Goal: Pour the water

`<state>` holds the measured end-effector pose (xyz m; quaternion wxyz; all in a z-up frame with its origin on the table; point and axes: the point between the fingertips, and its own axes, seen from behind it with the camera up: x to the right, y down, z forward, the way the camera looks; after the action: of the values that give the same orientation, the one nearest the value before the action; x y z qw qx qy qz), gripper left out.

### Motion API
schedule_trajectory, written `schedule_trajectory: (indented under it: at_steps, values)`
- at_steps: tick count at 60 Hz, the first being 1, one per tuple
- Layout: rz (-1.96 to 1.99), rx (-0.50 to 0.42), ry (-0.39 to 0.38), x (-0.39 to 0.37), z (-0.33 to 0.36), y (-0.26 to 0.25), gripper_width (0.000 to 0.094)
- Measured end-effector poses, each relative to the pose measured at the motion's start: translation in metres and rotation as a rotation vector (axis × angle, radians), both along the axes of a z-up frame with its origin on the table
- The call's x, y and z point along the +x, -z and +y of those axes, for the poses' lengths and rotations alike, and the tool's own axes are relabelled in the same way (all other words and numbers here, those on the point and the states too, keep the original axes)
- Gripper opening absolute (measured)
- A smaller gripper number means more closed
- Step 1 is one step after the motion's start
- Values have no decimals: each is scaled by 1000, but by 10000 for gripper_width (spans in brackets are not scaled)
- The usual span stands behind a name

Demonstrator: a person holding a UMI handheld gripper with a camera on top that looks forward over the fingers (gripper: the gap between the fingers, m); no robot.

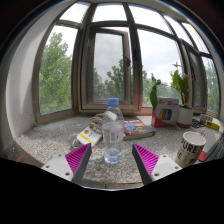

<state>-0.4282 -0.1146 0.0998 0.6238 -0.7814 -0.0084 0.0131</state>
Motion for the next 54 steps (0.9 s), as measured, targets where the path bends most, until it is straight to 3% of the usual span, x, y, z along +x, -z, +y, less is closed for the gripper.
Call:
schedule_trajectory:
  at_steps: [7,14,17,21,36,45,54]
  values:
    - [-13,7,64,9,60,13,812]
    - [-36,-4,62,7,99,29,771]
    - [-79,14,64,7,108,28,706]
    - [-90,40,80,9,116,23,528]
    - [-55,29,53,0,112,22,310]
    - [-49,61,17,-14,84,-5,310]
    - [135,140,-48,-28,40,-81,310]
